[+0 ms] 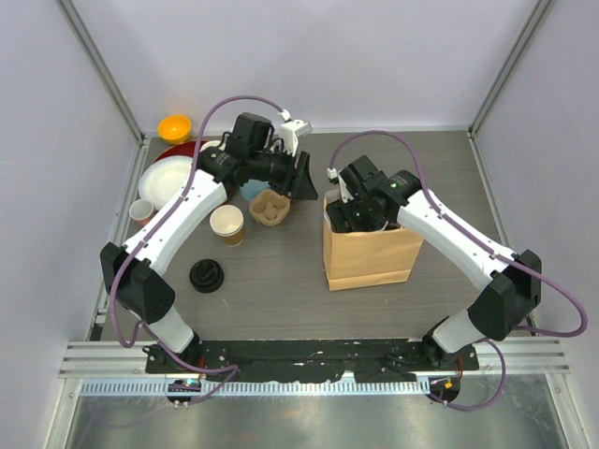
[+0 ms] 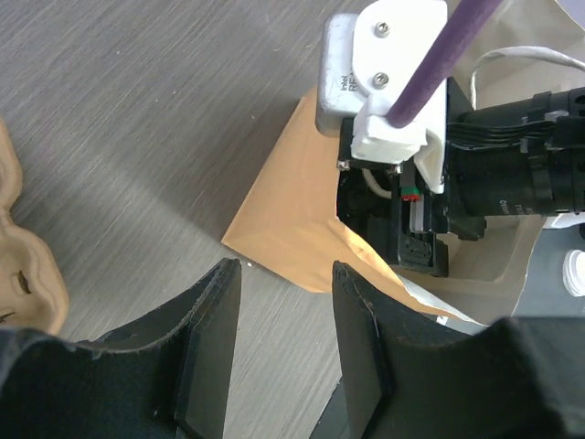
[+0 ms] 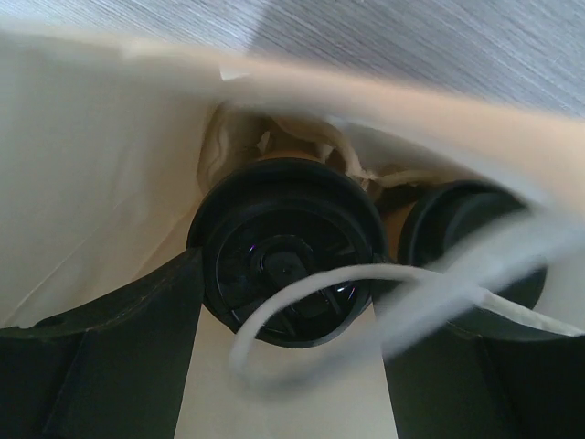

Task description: Pack the takeout coffee

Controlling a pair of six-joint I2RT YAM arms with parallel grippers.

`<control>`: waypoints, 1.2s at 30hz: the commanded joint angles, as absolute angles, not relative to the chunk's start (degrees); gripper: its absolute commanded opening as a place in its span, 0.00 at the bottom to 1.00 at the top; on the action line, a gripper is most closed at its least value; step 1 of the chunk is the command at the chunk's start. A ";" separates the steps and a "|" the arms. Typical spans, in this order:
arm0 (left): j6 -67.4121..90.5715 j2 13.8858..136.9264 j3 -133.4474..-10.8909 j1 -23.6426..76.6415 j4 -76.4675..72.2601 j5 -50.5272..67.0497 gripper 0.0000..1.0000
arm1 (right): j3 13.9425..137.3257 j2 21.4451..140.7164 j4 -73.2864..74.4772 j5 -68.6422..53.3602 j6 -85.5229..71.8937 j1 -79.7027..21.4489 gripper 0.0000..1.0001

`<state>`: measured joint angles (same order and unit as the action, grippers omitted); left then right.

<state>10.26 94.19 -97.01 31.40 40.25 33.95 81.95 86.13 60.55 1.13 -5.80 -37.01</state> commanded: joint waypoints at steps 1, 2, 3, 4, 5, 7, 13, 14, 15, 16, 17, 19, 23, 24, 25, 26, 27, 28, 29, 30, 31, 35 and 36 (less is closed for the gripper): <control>10.90 91.41 -97.38 31.82 38.50 35.51 0.48 | 80.69 84.46 57.92 1.58 -7.74 -37.97 0.39; 10.72 91.49 -97.64 31.90 38.32 35.51 0.48 | 80.86 84.64 58.18 1.41 -7.73 -38.14 0.40; 10.64 91.58 -97.91 31.82 38.32 35.42 0.48 | 80.95 84.64 58.79 1.49 -7.73 -38.14 0.40; 10.46 91.58 -98.08 31.90 38.32 35.33 0.48 | 81.30 84.64 59.06 1.49 -7.73 -38.23 0.41; 10.37 91.76 -98.43 31.82 38.32 35.51 0.48 | 81.73 84.73 59.50 1.41 -7.65 -38.15 0.42; 10.28 92.02 -98.70 31.99 38.23 35.68 0.48 | 82.52 84.90 61.34 1.14 -7.56 -38.41 0.47; 10.20 92.37 -99.23 32.52 38.23 36.39 0.48 | 86.47 84.82 65.04 0.70 -8.61 -39.11 0.65; 10.20 92.37 -99.40 32.52 38.23 36.30 0.48 | 86.92 84.90 65.74 0.70 -8.79 -39.29 0.66; 10.20 92.46 -99.58 32.52 38.15 36.39 0.48 | 87.53 84.90 66.00 0.88 -9.05 -39.29 0.68; 10.20 92.55 -99.75 32.52 38.14 36.47 0.48 | 88.67 84.99 66.27 0.97 -9.40 -39.37 0.69; 10.20 92.64 -99.84 32.52 38.23 36.65 0.48 | 89.38 85.16 66.88 0.97 -9.58 -39.46 0.70; 10.28 92.72 -99.93 32.52 38.23 36.83 0.48 | 90.96 85.51 67.32 1.40 -10.28 -39.46 0.90; 10.28 92.81 -100.11 32.52 38.06 36.83 0.48 | 93.69 86.31 68.90 1.49 -10.28 -39.72 0.91; 10.20 92.90 -100.19 32.61 38.14 36.91 0.48 | 94.21 86.57 69.17 1.58 -10.28 -39.64 0.92; 10.20 92.99 -100.37 32.52 38.06 36.91 0.48 | 95.61 86.66 69.52 1.58 -10.20 -39.64 0.92; 10.11 92.90 -100.28 32.52 38.06 36.91 0.48 | 96.23 87.01 69.96 1.50 -10.11 -39.73 0.92; 10.11 92.99 -100.37 32.52 38.14 36.83 0.49 | 97.02 87.10 70.22 1.23 -9.85 -39.73 0.93; 9.93 92.99 -100.63 32.52 38.06 36.91 0.49 | 98.60 87.27 70.57 1.06 -9.84 -39.73 0.93; 9.93 92.90 -100.63 32.52 38.23 36.83 0.48 | 99.48 87.54 71.27 0.79 -9.84 -39.73 0.93; 9.84 92.99 -100.81 32.52 38.15 36.91 0.48 | 100.45 87.97 71.71 0.70 -9.67 -39.73 0.93; 9.67 93.08 -100.98 32.52 38.14 36.83 0.49 | 102.37 88.07 72.24 0.70 -9.49 -39.81 0.93; 8.88 93.51 -102.57 32.43 39.11 36.65 0.49 | 106.34 88.07 73.21 0.70 -9.67 -39.73 0.93; 8.70 93.52 -102.83 32.43 39.29 36.56 0.49 | 106.78 87.54 73.04 0.70 -10.02 -39.73 0.93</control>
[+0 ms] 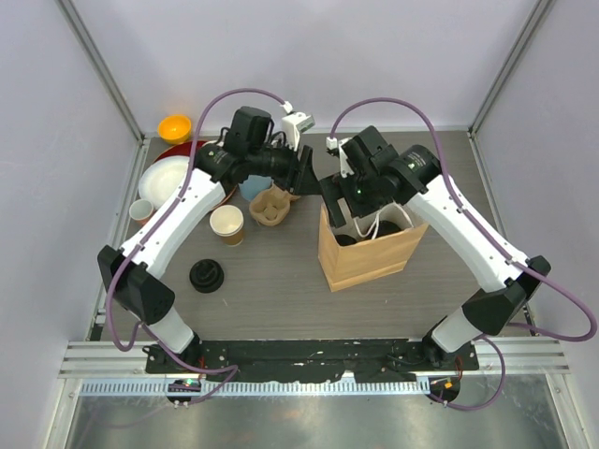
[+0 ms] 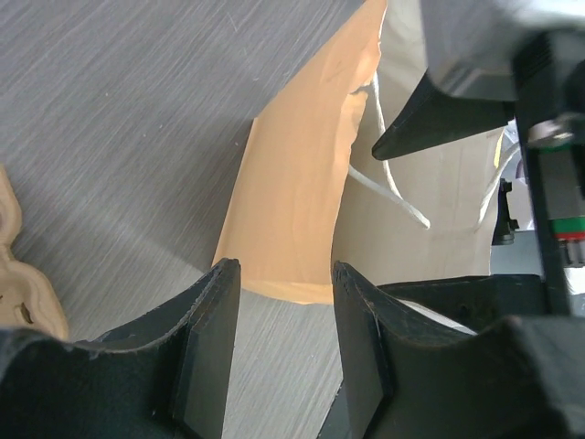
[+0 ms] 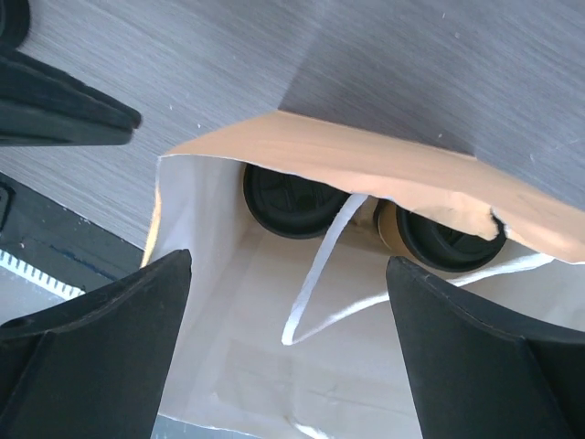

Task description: Pack the takeout coffee

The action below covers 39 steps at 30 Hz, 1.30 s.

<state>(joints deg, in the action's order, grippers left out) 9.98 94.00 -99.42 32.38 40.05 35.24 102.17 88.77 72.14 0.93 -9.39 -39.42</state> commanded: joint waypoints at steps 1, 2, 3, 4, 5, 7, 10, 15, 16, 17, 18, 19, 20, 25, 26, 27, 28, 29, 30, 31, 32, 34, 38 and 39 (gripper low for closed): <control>8.53 93.43 -103.01 32.52 39.46 36.48 0.50 | 107.66 87.28 72.78 0.70 -10.11 -39.73 0.93; 8.18 93.43 -103.01 32.52 39.46 36.21 0.49 | 108.01 87.01 72.60 0.70 -10.37 -39.73 0.93; 8.00 93.34 -103.18 32.43 39.55 36.12 0.50 | 108.28 86.66 72.60 0.70 -10.28 -39.81 0.93; 7.91 93.08 -103.10 32.43 39.46 35.95 0.50 | 108.46 85.96 72.51 0.79 -10.20 -39.81 0.93; 7.48 92.99 -103.18 32.43 39.64 35.69 0.50 | 108.46 85.52 72.42 0.79 -10.11 -39.81 0.93; 6.86 92.64 -103.27 32.34 39.81 35.42 0.51 | 108.28 84.38 72.42 1.14 -10.11 -39.81 0.93; 5.98 92.37 -103.54 32.08 40.17 34.98 0.52 | 108.37 82.89 72.25 3.24 -10.11 -39.81 0.93; 5.36 91.93 -104.06 31.64 40.61 35.07 0.53 | 108.37 80.60 68.30 3.60 -9.85 -39.81 0.93; 5.10 91.85 -104.15 31.55 40.78 35.07 0.53 | 108.37 80.25 67.59 3.60 -9.76 -39.73 0.93; 5.10 91.76 -104.24 31.47 40.87 35.07 0.53 | 108.28 79.46 66.37 3.69 -9.41 -39.81 0.93; 5.01 91.67 -104.41 31.38 40.96 35.07 0.54 | 108.11 79.19 65.84 3.60 -9.32 -39.73 0.94; 4.84 91.50 -104.50 31.29 41.04 35.07 0.54 | 108.02 79.02 64.87 3.69 -9.14 -39.73 0.94; 4.75 91.58 -104.41 31.20 41.13 34.89 0.54 | 108.02 78.67 64.43 3.52 -8.97 -39.81 0.94; 4.66 90.53 -103.63 30.76 40.96 34.63 0.54 | 107.05 76.73 61.10 3.87 -8.53 -39.81 0.94; 4.66 90.35 -103.36 30.85 40.96 34.45 0.54 | 106.70 76.38 60.48 3.95 -8.44 -39.81 0.94; 4.57 90.18 -102.92 30.68 40.96 34.45 0.54 | 106.26 76.03 59.77 4.13 -8.61 -39.73 0.94; 4.57 89.91 -102.75 30.76 40.87 34.37 0.55 | 106.00 75.33 58.46 4.13 -8.44 -39.81 0.94; 4.48 89.74 -102.57 30.59 40.96 34.19 0.55 | 105.91 75.06 57.75 4.30 -8.52 -39.73 0.94; 4.31 89.65 -102.31 30.59 40.96 34.28 0.55 | 105.47 74.71 57.05 4.39 -8.44 -39.81 0.94; 4.31 89.39 -102.13 30.41 40.96 34.19 0.55 | 105.29 74.18 55.47 4.39 -8.44 -39.81 0.95; 4.31 89.30 -102.04 30.32 40.96 34.19 0.55 | 105.12 73.83 54.68 4.48 -8.52 -39.81 0.95; 4.31 89.12 -101.78 29.88 40.87 33.93 0.55 | 104.42 73.39 53.09 4.39 -8.35 -39.81 0.95; 4.57 88.42 -101.16 28.92 40.78 33.66 0.55 | 103.80 72.34 47.38 4.83 -8.26 -39.73 0.96; 4.57 88.16 -100.81 28.39 40.87 33.58 0.55 | 103.62 72.33 46.15 4.83 -8.26 -39.73 0.96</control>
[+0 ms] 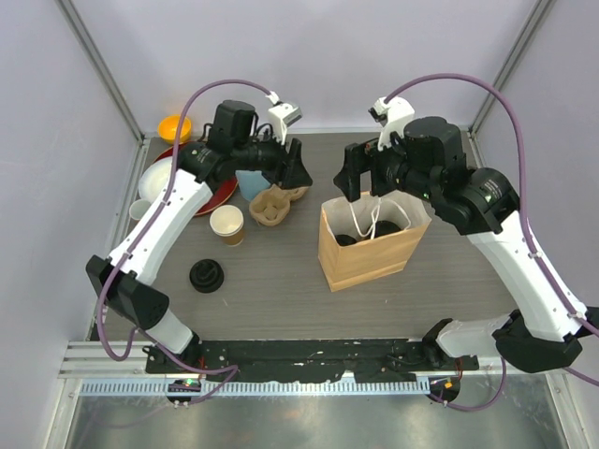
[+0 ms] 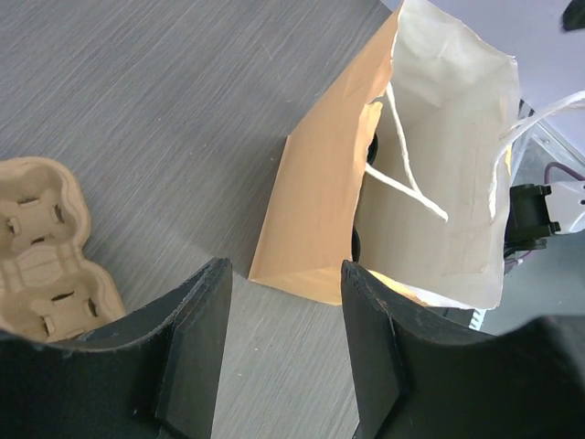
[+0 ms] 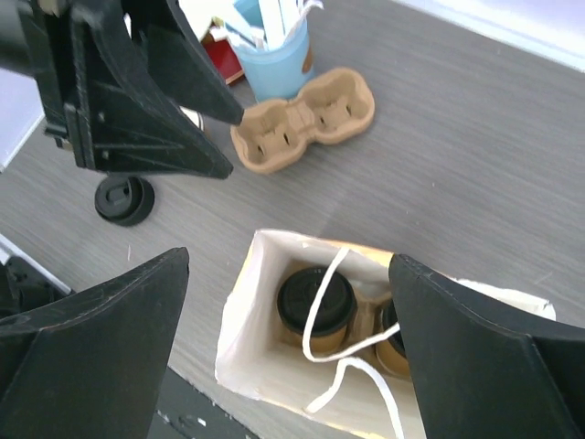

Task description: Pack the takeout coffee

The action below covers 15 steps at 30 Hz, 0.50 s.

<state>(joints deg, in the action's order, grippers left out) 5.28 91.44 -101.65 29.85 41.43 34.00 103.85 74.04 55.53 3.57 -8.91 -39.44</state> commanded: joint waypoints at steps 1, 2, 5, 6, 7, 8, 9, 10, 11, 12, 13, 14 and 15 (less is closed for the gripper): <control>4.66 88.07 -100.64 28.04 40.96 33.31 0.55 | 103.54 72.33 43.79 4.83 -8.17 -39.73 0.97; 4.75 87.54 -100.46 27.78 40.96 33.31 0.55 | 103.54 72.42 42.64 4.75 -8.00 -39.81 0.97; 4.83 86.40 -98.97 26.29 41.48 32.61 0.56 | 104.15 73.91 38.42 3.35 -7.65 -39.81 0.98; 4.83 86.14 -98.53 26.02 42.01 32.26 0.56 | 104.85 75.31 37.63 2.73 -7.56 -39.81 0.98; 4.40 85.70 -98.18 25.67 42.27 31.39 0.56 | 105.29 76.02 36.14 2.12 -7.56 -39.73 0.98; 4.05 85.26 -97.39 25.06 42.62 30.85 0.56 | 105.81 76.81 35.43 0.89 -7.56 -39.81 0.98; 3.61 84.47 -97.03 24.79 43.41 30.33 0.57 | 106.69 78.56 34.81 0.71 -7.82 -39.73 0.98; 2.39 84.03 -96.68 24.52 44.03 29.10 0.57 | 107.22 79.44 33.67 0.79 -7.82 -39.81 0.98; 1.76 83.68 -95.98 23.83 44.47 28.22 0.57 | 107.66 80.41 33.14 -1.38 -7.91 -39.81 0.98; 1.15 82.89 -95.63 23.47 45.52 27.43 0.58 | 108.54 82.07 32.79 -2.02 -8.08 -39.73 0.98; 0.62 82.53 -95.28 22.94 46.05 26.64 0.59 | 108.81 83.05 32.17 -2.20 -8.26 -39.81 0.98; 0.27 82.27 -94.75 21.63 46.58 25.24 0.59 | 109.16 83.84 31.73 -2.37 -8.61 -39.81 0.98; 0.26 82.00 -94.49 20.93 47.28 24.62 0.60 | 109.68 84.54 31.38 -2.63 -8.70 -39.81 0.97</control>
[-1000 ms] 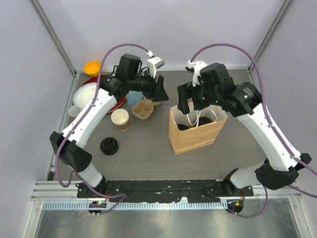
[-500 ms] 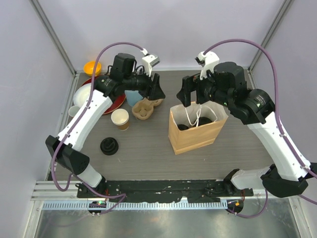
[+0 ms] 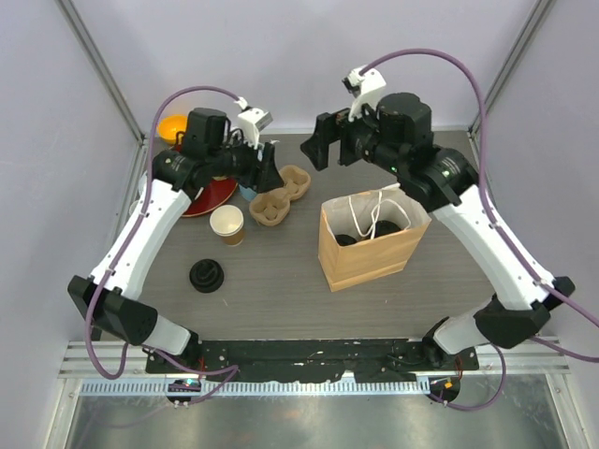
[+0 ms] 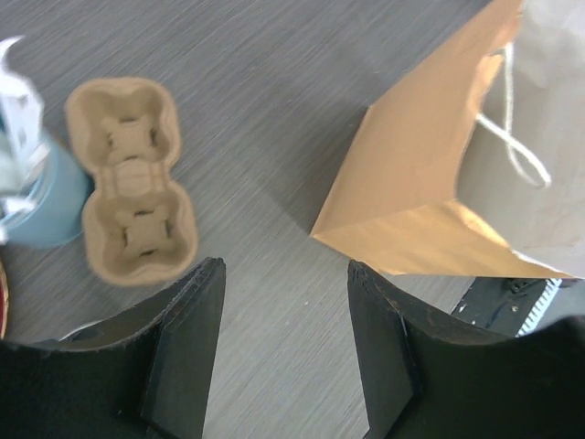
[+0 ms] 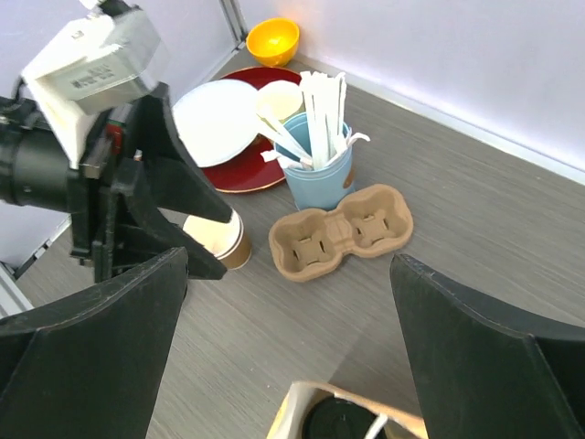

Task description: Pack the takeout coffee

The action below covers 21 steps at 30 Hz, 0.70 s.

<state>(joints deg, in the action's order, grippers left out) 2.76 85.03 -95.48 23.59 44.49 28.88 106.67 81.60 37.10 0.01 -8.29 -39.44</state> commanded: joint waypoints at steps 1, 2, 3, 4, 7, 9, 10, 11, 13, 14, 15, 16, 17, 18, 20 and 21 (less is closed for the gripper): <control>0.26 81.48 -94.22 20.22 48.16 23.83 0.61 | 109.86 85.86 30.68 -2.72 -9.22 -39.90 0.97; -1.65 81.13 -93.52 18.82 48.60 22.51 0.61 | 110.04 86.57 30.33 -2.72 -9.40 -39.99 0.97; -2.19 80.95 -93.17 18.29 49.04 21.46 0.62 | 110.21 87.18 30.32 -2.64 -9.58 -40.08 0.97; -2.72 80.51 -92.90 17.76 50.09 20.49 0.62 | 110.21 88.14 30.15 -2.46 -9.49 -40.08 0.97; -5.09 80.16 -92.11 15.74 51.76 17.32 0.64 | 109.87 89.73 30.32 -0.98 -9.75 -40.43 0.97; -7.37 80.16 -92.11 14.68 54.22 14.52 0.64 | 109.95 90.26 30.50 -0.27 -9.84 -40.43 0.96; -7.99 80.33 -92.11 14.50 55.01 12.67 0.63 | 109.95 90.52 30.41 -0.26 -9.84 -40.52 0.96; -8.26 80.68 -92.28 14.24 56.06 10.83 0.63 | 109.86 90.70 30.32 -0.26 -9.41 -40.52 0.96; -9.49 81.47 -94.20 13.02 56.34 6.16 0.62 | 109.51 90.79 29.97 -0.70 -8.97 -40.52 0.96; -10.10 82.87 -95.44 12.57 55.73 5.46 0.61 | 108.99 90.70 29.97 -1.05 -8.44 -40.52 0.96; -10.46 84.10 -97.02 12.22 55.37 5.71 0.59 | 108.64 90.53 29.97 -1.23 -8.18 -40.52 0.96; -11.33 85.42 -100.60 11.61 54.85 7.45 0.58 | 108.28 90.44 29.97 -1.40 -7.83 -40.52 0.96; -11.51 88.74 -102.55 11.34 54.50 9.47 0.52 | 107.41 90.18 29.97 -1.41 -7.56 -40.43 0.96; -11.25 90.77 -104.57 10.90 53.97 11.41 0.50 | 106.79 89.65 29.97 -1.32 -6.86 -40.43 0.97; -6.96 97.77 -110.81 8.80 53.35 14.41 0.45 | 105.22 89.04 29.97 -0.71 -6.42 -40.43 0.97; -4.51 100.08 -113.27 7.83 53.26 14.33 0.43 | 104.77 88.42 29.97 -0.53 -5.98 -40.52 0.97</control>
<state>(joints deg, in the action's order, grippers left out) -8.95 91.05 -104.31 10.87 56.14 11.18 106.59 91.44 32.82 -1.39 -8.03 -40.16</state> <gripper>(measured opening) 0.463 0.968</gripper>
